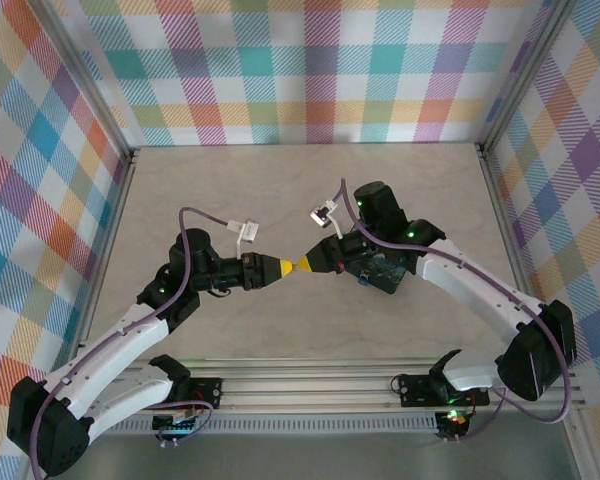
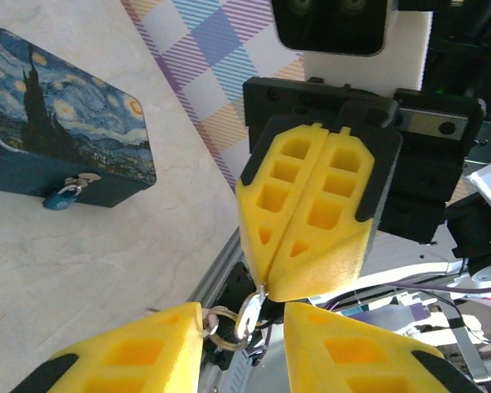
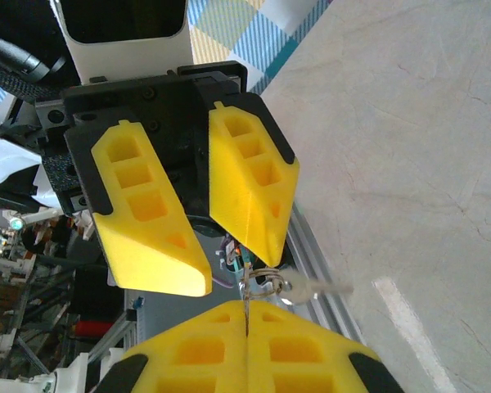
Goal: Unlock the padlock with the key
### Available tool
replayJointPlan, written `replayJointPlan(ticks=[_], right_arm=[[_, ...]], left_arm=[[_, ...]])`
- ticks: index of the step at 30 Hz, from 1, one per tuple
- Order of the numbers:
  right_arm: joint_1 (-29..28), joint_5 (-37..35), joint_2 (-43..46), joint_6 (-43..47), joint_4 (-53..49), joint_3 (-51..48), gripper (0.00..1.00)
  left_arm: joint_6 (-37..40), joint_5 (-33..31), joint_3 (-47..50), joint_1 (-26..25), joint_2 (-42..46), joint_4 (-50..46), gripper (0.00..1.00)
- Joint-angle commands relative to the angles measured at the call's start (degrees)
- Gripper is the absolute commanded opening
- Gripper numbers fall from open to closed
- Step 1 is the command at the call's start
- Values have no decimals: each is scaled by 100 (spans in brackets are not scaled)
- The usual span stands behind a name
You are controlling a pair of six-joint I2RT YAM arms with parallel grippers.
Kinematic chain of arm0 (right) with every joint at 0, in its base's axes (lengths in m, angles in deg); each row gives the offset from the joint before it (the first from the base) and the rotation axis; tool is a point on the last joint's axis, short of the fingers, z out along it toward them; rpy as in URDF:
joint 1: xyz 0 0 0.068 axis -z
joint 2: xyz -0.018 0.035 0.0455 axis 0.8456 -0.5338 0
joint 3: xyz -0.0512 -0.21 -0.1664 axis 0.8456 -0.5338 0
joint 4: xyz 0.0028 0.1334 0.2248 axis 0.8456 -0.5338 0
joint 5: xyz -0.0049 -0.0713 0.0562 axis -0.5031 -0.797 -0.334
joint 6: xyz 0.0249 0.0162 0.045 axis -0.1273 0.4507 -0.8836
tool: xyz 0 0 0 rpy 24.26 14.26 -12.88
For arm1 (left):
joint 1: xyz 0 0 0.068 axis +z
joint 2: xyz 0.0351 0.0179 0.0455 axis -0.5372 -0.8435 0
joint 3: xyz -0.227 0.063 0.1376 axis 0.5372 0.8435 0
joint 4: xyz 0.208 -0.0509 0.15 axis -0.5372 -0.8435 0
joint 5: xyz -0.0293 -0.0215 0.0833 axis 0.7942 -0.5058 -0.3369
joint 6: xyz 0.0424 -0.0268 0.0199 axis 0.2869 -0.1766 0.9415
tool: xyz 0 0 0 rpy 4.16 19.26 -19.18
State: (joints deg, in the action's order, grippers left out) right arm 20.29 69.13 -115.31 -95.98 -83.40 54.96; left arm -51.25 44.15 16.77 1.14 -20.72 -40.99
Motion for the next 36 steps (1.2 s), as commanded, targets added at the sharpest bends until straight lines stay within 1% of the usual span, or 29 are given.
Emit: replayJointPlan(ticks=[1, 5, 8, 11, 14, 17, 18, 19, 20, 21, 22, 25, 31, 36], right_arm=[[45, 223, 177, -57, 174, -91, 0], [45, 257, 204, -134, 260, -144, 0], [45, 248, 220, -164, 278, -162, 0], [45, 239, 235, -205, 309, -188, 0], [46, 175, 249, -289, 356, -232, 0], [61, -51, 312, -526, 467, -291, 0], [83, -177, 359, -672, 555, -327, 4], [120, -326, 412, -829, 609, -359, 11], [163, -358, 454, -962, 697, -403, 15], [221, -415, 521, -1141, 816, -458, 23], [272, -506, 581, -1313, 897, -497, 35], [361, -671, 752, -1740, 1144, -651, 47], [355, -785, 977, -2385, 1618, -1023, 49], [167, -978, 1082, -2765, 1923, -1251, 49]], left_arm=[[-163, 189, 45, 24, -6, 391, 29], [-213, 229, 19, -22, -60, 442, 25], [-220, 240, 6, -80, -127, 475, 24], [-223, 263, 2, -125, -187, 484, 21], [-219, 278, 1, -143, -208, 475, 10], [-159, 249, 1, -143, -172, 384, 0], [-100, 215, 16, -141, -130, 349, 0], [-47, 158, 35, -143, -79, 306, 0], [-16, 97, 64, -149, -16, 283, 0], [13, 20, 99, -148, 46, 273, 0], [29, -64, 135, -149, 120, 273, 0], [81, -349, 252, -151, 339, 334, 0], [532, -1026, 337, -206, 851, -28, 0], [1136, -1610, 183, -426, 1073, -526, 0]])
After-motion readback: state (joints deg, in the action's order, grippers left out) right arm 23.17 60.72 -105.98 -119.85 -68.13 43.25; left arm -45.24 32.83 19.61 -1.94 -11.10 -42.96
